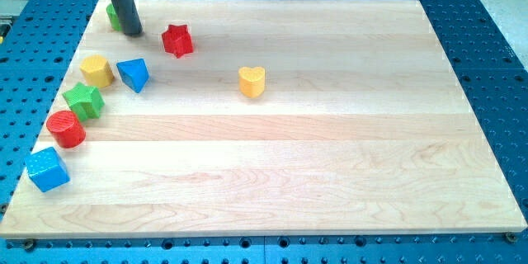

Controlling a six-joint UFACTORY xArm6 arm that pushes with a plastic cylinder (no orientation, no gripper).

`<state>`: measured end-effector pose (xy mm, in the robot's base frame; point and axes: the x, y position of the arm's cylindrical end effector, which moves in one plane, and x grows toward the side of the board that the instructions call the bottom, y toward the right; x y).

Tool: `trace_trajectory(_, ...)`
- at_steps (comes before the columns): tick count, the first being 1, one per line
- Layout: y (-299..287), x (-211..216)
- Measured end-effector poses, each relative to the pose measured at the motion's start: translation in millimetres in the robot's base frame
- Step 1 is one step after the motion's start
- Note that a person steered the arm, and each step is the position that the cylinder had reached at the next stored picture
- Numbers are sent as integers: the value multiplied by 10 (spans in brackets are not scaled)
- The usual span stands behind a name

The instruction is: Move the triangle at the top center of the board

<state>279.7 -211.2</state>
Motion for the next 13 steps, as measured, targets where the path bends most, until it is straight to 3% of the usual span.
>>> trace_trajectory(2, 707, 100)
trace_trajectory(4, 870, 1304)
trace_trajectory(6, 121, 1491)
trace_trajectory(8, 438, 601)
trace_trajectory(9, 481, 373)
trace_trajectory(11, 1215, 90)
trace_trajectory(12, 497, 10)
trace_trajectory(13, 1161, -115)
